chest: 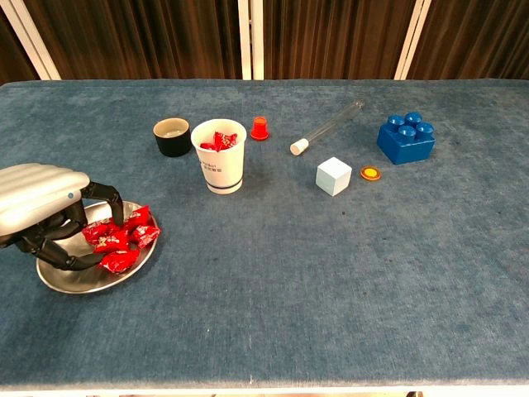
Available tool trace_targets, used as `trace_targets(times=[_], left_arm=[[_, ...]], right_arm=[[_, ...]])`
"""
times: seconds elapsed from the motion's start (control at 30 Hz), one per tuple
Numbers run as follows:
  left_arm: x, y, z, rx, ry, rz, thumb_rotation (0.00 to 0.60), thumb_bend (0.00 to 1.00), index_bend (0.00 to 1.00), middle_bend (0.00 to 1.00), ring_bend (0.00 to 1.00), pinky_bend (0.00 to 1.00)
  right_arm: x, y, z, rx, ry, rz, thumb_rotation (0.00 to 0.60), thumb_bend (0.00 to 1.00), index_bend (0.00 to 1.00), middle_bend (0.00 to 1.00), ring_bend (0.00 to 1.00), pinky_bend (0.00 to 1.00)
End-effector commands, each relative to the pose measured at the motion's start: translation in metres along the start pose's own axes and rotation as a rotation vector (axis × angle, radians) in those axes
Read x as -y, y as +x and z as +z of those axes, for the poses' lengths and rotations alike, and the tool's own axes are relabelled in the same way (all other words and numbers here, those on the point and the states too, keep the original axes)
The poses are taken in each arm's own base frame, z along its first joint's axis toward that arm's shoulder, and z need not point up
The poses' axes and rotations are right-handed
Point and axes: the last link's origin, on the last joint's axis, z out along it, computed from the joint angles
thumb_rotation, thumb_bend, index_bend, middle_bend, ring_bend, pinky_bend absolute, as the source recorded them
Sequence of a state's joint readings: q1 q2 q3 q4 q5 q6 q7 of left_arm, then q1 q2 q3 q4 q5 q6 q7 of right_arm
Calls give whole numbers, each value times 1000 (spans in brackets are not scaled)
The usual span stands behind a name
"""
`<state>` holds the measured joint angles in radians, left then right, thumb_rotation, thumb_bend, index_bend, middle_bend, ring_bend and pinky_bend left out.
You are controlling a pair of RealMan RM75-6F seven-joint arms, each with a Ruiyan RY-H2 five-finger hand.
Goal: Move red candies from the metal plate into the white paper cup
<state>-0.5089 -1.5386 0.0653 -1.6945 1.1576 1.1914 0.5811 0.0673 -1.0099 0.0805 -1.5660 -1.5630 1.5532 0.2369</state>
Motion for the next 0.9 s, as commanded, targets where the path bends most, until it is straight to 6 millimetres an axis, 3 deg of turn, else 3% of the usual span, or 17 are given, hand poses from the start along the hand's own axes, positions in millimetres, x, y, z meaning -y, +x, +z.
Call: trace_targets(times=[0.03,0.57,0.73,0.9], left_arm=[[0,-2,1,4,3,0,600,208,400,922,826,830],[5,-9,7,26,12,-47,600,264,500,922,827,830],[6,-10,9,27,3,-75,600,331,551,922,831,830],[9,4,6,-21,2,-105,600,347,568,922,831,830]], right_arm=[[0,0,0,0,-1,0,600,277,0,28,0,0],[0,0,1,0,-5,-3,600,277,0,28,0,0],[0,0,1,2,-7,-3,600,277,0,28,0,0],[0,0,2,-1,-6,-4,600,278,0,28,0,0]])
